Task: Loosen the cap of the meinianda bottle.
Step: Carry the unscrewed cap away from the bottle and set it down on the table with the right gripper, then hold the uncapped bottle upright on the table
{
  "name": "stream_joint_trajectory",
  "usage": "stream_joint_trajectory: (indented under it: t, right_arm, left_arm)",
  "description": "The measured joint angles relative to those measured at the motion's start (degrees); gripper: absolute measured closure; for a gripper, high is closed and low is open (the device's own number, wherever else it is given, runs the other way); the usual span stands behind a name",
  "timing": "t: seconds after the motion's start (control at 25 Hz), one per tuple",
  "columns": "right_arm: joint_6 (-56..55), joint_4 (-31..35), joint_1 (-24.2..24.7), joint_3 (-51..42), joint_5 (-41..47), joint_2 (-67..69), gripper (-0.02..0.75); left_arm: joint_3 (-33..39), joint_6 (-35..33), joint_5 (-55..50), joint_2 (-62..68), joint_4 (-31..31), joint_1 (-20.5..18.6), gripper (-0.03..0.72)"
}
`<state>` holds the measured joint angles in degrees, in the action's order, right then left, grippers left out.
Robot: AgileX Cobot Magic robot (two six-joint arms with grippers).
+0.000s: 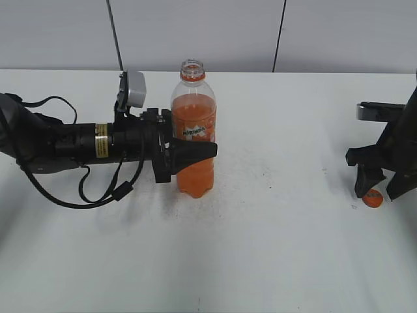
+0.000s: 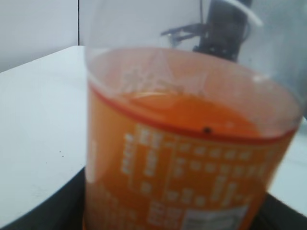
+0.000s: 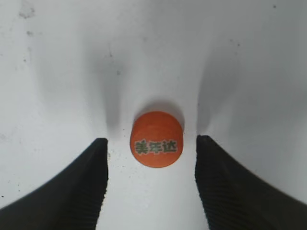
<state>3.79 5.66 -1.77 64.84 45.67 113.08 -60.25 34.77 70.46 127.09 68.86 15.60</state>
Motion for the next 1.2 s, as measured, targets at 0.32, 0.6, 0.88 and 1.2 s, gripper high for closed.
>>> stream_joint_trajectory:
  t: [0.32,0.6,0.88,1.2]
  right_arm:
    - [-0.2,1.8,0.0,0.5,2.2,-0.6,0.195]
    - [-0.2,2.6,0.0,5.8,6.3,-4.4,0.192]
    - [-0.2,2.8,0.0,8.6,8.3,-4.5,0.192]
    - [-0.2,2.8,0.0,8.7,8.5,-4.5,0.191]
  left_arm:
    - [0.0,0.0,0.0,0.0,0.0,0.0,0.263]
    - [0.0,0.0,0.0,0.0,0.0,0.0,0.23]
    - [0.0,2.1,-0.9,0.0,0.8,0.0,0.136]
    - [1.9,3.3,-1.5,-5.1,1.5,0.0,0.133]
